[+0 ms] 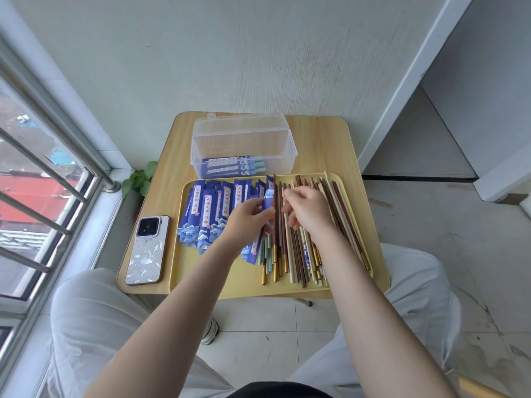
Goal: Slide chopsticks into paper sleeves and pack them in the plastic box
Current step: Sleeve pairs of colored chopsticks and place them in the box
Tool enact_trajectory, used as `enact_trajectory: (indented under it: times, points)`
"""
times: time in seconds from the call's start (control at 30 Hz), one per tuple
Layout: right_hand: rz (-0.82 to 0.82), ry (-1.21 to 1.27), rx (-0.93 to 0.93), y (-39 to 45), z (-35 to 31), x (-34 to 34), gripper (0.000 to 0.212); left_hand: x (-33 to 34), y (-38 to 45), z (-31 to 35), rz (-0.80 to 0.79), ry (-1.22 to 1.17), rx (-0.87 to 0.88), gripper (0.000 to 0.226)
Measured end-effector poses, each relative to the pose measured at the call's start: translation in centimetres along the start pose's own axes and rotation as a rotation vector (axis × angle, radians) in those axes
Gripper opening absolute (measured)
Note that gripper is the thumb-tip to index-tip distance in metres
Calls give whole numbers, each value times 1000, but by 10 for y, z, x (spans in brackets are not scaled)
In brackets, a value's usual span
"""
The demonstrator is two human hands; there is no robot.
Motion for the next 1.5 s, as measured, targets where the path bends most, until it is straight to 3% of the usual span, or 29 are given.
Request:
enact_trajectory:
  times: [0.07, 0.17, 0.3, 0.57, 0.77, 0.9, 1.13, 1.27, 1.4, 1.5]
  points:
    - [61, -301, 27, 5, 15, -7, 24, 4, -2, -12, -59, -238, -165, 20]
    - [-55, -751, 113, 8, 35, 3, 22, 8, -6, -28, -66, -539, -362, 22]
    - [-100, -906, 115, 4, 38, 17, 23, 13, -7, -39, -63, -578, -432, 30]
    - [-123, -845, 39, -3, 34, 32, 13, 10, -3, -40, -54, -552, -418, 37]
    - [-122, -905, 86, -3, 33, 34, 31, 11, 2, -45, -55, -495, -422, 42]
    - [-110, -908, 116, -4, 34, 35, 51, 9, 4, -47, -73, -394, -356, 20]
    - [-89, -846, 125, -10, 29, 37, 45, 8, 4, -46, -62, -307, -293, 16]
    - [-59, -813, 103, -9, 26, 30, 24, 7, 3, -44, -67, -292, -269, 18]
    - [71, -699, 2, -5, 9, 11, 17, 5, 5, -40, -57, -214, -208, 18]
    - [239, -467, -103, -3, -13, -8, 6, 4, 6, -37, -50, -47, -154, 22]
Point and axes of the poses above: each hand's wrist, its own y-axis towards the middle knuckle, its own x-axis out of the palm, z = x × y, the point moved 6 cm from there along y, towards the middle knuckle, and after that the axes turned 1 degree about y, right-handed, at the moved point
